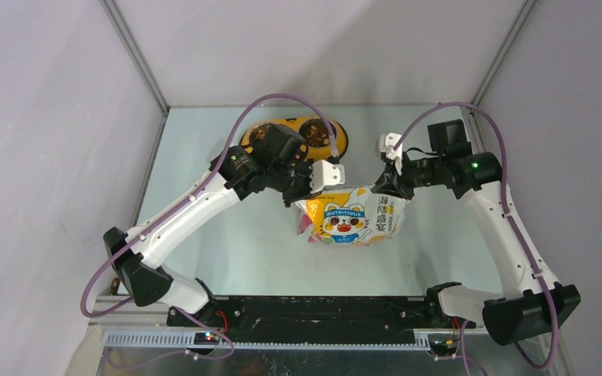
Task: Serve the pet food
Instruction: Close the pet food bag at the center of the board.
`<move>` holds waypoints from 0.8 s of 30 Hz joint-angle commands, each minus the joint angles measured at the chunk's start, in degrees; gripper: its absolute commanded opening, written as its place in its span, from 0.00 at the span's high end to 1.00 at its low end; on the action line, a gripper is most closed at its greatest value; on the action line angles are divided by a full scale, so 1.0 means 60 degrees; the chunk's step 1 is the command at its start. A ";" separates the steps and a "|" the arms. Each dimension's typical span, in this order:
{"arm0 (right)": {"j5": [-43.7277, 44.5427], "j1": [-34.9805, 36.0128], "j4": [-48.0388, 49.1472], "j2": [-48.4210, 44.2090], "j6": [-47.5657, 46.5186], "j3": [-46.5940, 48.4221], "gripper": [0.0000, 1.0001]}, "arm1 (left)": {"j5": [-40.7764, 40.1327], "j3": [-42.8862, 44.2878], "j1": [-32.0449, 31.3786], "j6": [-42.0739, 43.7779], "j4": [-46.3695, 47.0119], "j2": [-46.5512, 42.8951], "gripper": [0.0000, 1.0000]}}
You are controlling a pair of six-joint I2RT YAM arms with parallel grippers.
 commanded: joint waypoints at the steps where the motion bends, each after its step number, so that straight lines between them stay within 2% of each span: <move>1: -0.0321 0.0226 0.1366 -0.0782 0.0448 0.0376 0.86 | -0.0080 0.0059 0.0102 0.0009 -0.0446 -0.0593 1.00; 3: 0.0681 0.0650 0.1999 -0.1347 0.0353 -0.0239 0.65 | -0.0089 0.0041 0.0105 0.0020 -0.0449 -0.0629 1.00; 5: 0.1327 0.1104 0.2499 -0.1673 0.0222 -0.0759 0.54 | -0.0104 0.0006 0.0106 0.0012 -0.0428 -0.0661 1.00; 10: 0.2237 0.1733 0.2758 -0.1734 -0.0096 -0.1182 0.50 | -0.0119 -0.0022 0.0100 0.0011 -0.0429 -0.0679 1.00; 17: 0.2825 0.1960 0.2643 -0.1591 -0.0510 -0.1453 0.51 | -0.0119 -0.0036 0.0100 0.0023 -0.0409 -0.0650 1.00; 20: 0.2965 0.2019 0.2570 -0.1499 -0.0570 -0.1468 0.55 | -0.0119 -0.0026 0.0107 0.0024 -0.0411 -0.0637 1.00; 23: 0.2967 0.2055 0.2541 -0.1498 -0.0610 -0.1473 0.69 | -0.0119 -0.0024 0.0111 0.0024 -0.0409 -0.0619 1.00; 24: 0.2854 0.2060 0.2549 -0.1530 -0.0614 -0.1474 0.83 | -0.0119 -0.0022 0.0113 0.0024 -0.0407 -0.0596 1.00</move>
